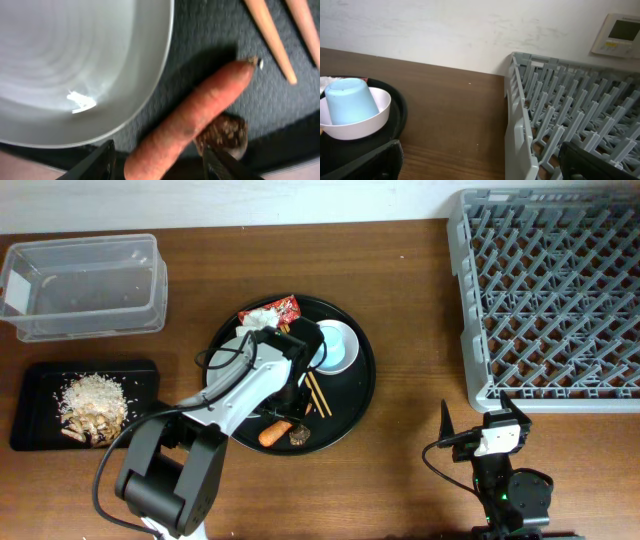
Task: Sort waste into correct bins and load items into the dishwasher rack
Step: 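Grasp the orange carrot with the left gripper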
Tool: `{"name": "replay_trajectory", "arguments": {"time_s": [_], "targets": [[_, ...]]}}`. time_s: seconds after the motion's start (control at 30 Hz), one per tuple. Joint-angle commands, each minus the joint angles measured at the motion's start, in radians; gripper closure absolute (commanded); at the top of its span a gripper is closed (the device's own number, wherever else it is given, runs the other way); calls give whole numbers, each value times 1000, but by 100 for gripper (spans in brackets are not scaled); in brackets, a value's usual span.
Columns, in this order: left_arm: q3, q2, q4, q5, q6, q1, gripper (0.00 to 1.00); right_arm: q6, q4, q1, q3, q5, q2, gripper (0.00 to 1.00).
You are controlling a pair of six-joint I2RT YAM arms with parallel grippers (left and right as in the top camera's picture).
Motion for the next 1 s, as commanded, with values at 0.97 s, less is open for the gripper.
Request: {"name": "replay_trajectory", "arguments": {"time_s": [0.97], "targets": [[-108,9,114,17,35,-24,75,5,-6,-3,-5,9,-6,2]]}}
